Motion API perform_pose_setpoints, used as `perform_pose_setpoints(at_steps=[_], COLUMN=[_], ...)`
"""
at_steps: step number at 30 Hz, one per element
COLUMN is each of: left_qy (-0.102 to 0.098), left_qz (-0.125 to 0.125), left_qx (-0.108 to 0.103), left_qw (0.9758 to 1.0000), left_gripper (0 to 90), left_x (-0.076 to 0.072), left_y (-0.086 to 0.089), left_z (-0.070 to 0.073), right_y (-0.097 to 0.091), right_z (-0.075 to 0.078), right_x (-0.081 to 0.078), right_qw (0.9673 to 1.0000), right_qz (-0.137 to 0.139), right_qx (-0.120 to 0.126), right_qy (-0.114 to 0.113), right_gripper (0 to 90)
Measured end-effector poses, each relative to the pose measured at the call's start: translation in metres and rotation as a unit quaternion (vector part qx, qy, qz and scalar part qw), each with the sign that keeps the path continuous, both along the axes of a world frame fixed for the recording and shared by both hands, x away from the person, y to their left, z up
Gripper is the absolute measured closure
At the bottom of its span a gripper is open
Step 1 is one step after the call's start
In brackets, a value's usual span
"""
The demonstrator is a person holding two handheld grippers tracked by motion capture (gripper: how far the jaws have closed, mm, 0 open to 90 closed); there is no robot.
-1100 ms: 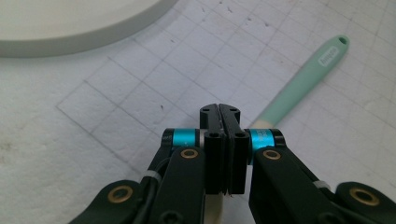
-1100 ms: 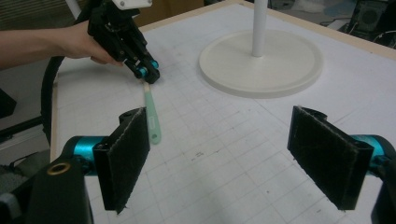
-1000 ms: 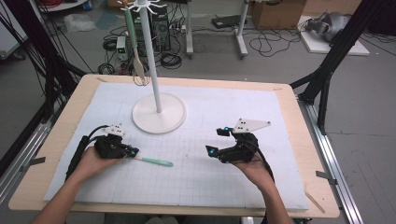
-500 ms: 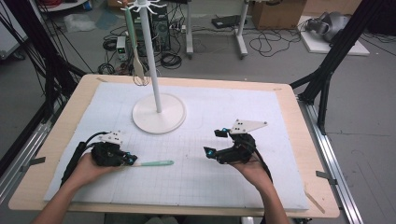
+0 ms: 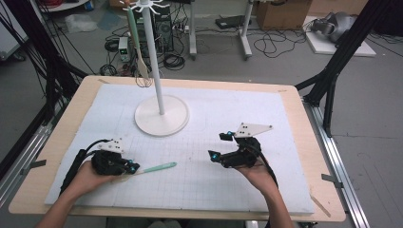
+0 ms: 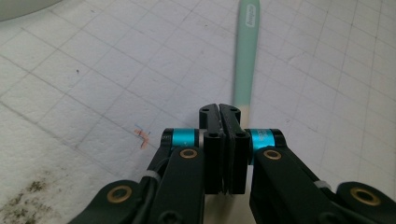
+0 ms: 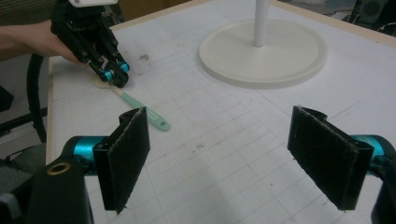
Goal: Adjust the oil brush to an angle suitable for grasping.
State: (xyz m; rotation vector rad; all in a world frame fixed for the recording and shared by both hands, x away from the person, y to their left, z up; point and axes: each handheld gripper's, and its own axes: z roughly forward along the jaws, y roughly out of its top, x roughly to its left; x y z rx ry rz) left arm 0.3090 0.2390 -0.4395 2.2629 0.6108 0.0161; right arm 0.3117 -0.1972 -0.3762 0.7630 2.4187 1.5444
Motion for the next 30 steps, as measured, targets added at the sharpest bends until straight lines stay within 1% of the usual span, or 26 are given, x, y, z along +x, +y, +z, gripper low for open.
perform_pose_setpoints(at_steps=[6, 7, 9, 11, 12, 14, 15, 16, 18, 21, 23, 24, 28, 30], left_qy=[-0.006, -0.011, -0.016, -0.027, -0.029, -0.039, -0.041, -0.044, -0.049, -0.047, -0.048, -0.050, -0.061, -0.062], left_qz=[0.002, 0.002, 0.004, 0.006, 0.010, 0.013, 0.014, 0.017, 0.018, 0.022, 0.021, 0.021, 0.013, 0.010], left_qx=[-0.004, -0.005, -0.013, -0.022, -0.028, -0.033, -0.034, -0.035, -0.032, -0.033, -0.033, -0.030, -0.033, -0.034], left_qw=[1.0000, 0.9999, 0.9998, 0.9994, 0.9992, 0.9986, 0.9985, 0.9983, 0.9981, 0.9981, 0.9981, 0.9981, 0.9975, 0.9975], left_gripper=[86.3, 86.3, 86.2, 85.2, 84.6, 83.1, 82.7, 82.1, 81.0, 79.2, 77.9, 76.6, 72.7, 70.3], left_x=[0.000, 0.000, 0.001, 0.001, 0.000, 0.001, 0.001, 0.001, 0.002, 0.003, 0.003, 0.002, -0.001, -0.002], left_y=[0.000, 0.001, 0.001, 0.002, 0.002, 0.004, 0.004, 0.005, 0.007, 0.009, 0.008, 0.007, 0.002, 0.000], left_z=[0.001, 0.002, 0.005, 0.010, 0.011, 0.015, 0.015, 0.015, 0.015, 0.013, 0.012, 0.012, 0.015, 0.016], right_y=[-0.002, -0.003, -0.004, -0.007, -0.008, -0.009, -0.009, -0.010, -0.010, -0.010, -0.010, -0.010, -0.011, -0.011], right_z=[-0.004, -0.004, -0.005, -0.007, -0.008, -0.010, -0.011, -0.012, -0.015, -0.020, -0.022, -0.023, -0.024, -0.025], right_x=[-0.001, -0.001, -0.001, 0.001, 0.001, 0.002, 0.002, 0.002, 0.002, 0.002, 0.002, 0.002, 0.003, 0.004], right_qw=[1.0000, 1.0000, 0.9999, 0.9999, 0.9998, 0.9997, 0.9996, 0.9996, 0.9993, 0.9990, 0.9989, 0.9989, 0.9987, 0.9986], right_qz=[-0.006, -0.006, -0.009, -0.014, -0.017, -0.021, -0.023, -0.024, -0.028, -0.028, -0.027, -0.027, -0.031, -0.032], right_qx=[-0.005, -0.006, -0.007, -0.006, -0.008, -0.008, -0.010, -0.014, -0.022, -0.032, -0.034, -0.036, -0.037, -0.039], right_qy=[0.004, 0.004, 0.004, 0.004, 0.006, 0.006, 0.009, 0.007, 0.010, 0.012, 0.018, 0.016, 0.014, 0.017], right_gripper=[19.7, 19.7, 19.7, 19.7, 19.7, 19.7, 19.7, 19.7, 19.6, 19.7, 19.7, 19.7, 19.7, 19.7])
